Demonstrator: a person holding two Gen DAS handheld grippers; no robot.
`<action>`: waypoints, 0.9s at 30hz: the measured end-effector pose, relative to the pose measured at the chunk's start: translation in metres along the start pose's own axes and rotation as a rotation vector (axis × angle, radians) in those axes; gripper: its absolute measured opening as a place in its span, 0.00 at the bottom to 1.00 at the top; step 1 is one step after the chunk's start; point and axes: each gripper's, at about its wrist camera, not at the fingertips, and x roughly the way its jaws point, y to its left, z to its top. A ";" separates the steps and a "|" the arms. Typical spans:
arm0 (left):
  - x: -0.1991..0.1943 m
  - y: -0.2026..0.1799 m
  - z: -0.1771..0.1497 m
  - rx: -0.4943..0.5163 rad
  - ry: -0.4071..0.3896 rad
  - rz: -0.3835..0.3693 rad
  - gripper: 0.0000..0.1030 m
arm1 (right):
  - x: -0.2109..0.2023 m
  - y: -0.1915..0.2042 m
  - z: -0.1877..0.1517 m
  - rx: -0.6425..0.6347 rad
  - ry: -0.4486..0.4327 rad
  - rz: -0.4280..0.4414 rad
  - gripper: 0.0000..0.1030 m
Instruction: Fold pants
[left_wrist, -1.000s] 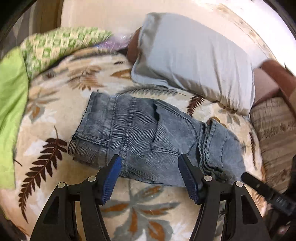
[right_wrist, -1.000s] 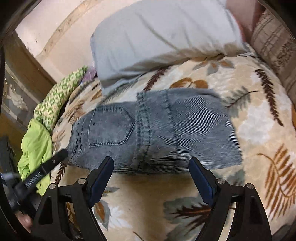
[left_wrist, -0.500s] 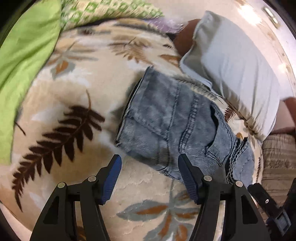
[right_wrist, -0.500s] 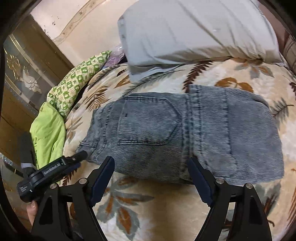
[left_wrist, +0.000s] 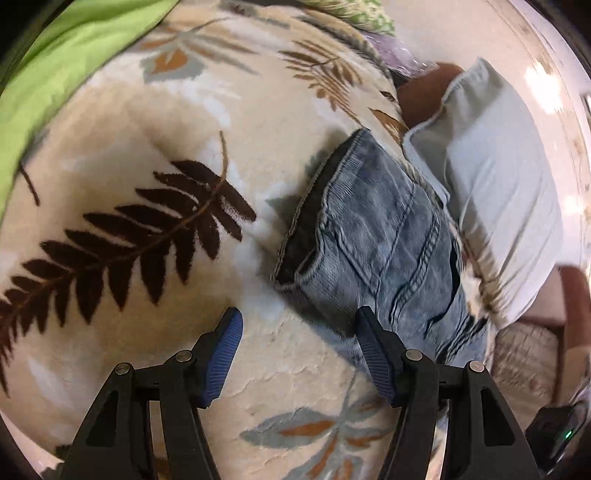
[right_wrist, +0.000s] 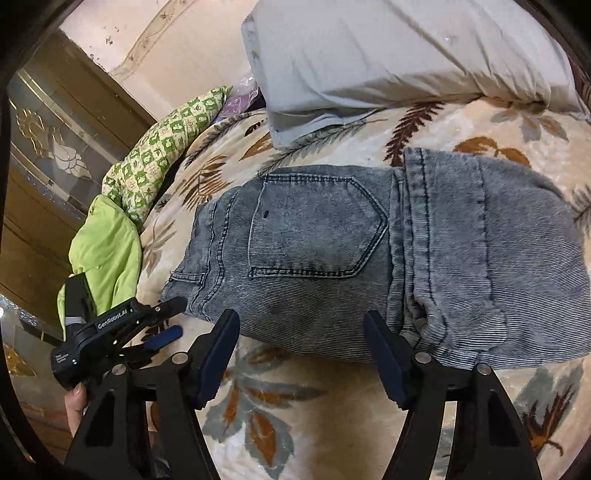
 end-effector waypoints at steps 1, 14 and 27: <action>0.004 0.000 0.004 -0.010 0.014 -0.011 0.61 | 0.002 0.000 0.000 0.002 0.005 0.005 0.68; 0.029 0.008 0.018 -0.104 0.046 -0.105 0.41 | 0.020 0.021 0.000 -0.021 0.032 0.032 0.69; 0.036 0.007 0.013 -0.093 0.026 -0.114 0.14 | 0.016 0.030 -0.001 -0.041 0.052 0.013 0.69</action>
